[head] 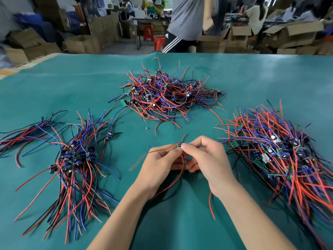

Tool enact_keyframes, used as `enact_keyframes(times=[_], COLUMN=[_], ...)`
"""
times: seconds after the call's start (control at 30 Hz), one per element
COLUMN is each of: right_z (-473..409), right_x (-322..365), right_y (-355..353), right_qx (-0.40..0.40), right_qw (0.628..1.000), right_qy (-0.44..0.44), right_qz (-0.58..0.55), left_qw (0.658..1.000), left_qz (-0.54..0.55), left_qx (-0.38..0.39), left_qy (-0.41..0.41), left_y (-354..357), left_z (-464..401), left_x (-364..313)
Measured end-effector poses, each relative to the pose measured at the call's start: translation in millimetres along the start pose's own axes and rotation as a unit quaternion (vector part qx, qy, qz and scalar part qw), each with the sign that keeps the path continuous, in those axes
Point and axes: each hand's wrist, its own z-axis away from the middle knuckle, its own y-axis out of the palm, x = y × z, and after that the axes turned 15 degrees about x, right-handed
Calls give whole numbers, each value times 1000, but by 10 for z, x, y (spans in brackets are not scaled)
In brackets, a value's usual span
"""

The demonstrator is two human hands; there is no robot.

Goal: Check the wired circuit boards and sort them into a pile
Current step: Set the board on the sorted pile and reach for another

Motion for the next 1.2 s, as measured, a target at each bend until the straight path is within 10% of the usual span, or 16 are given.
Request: enact_keyframes(times=[0.23,0.6,0.83,1.1,1.2], right_z=[-1,-2,-37,-143,-114], right_x=[-7,62,46,32,36], right_y=[-144,-157,-167,-413,-383], right_qx=[14,7,-56,-289,-235], right_qw=[967,985,993,947,962], right_qy=[-82,-112,-43,-95,-73], right_qz=[242,129,-98,-105,-118], left_qw=[999,989,989,992,995], left_qz=[38,-143,-132,-111,-93], left_qx=[23,30,60,39,-3], left_qy=[8,-4,-28,-34,-22], left_y=[35,20,29,46,39], left_z=[9,51,49,44,27], left_x=[14,-28,-77,-84,-74])
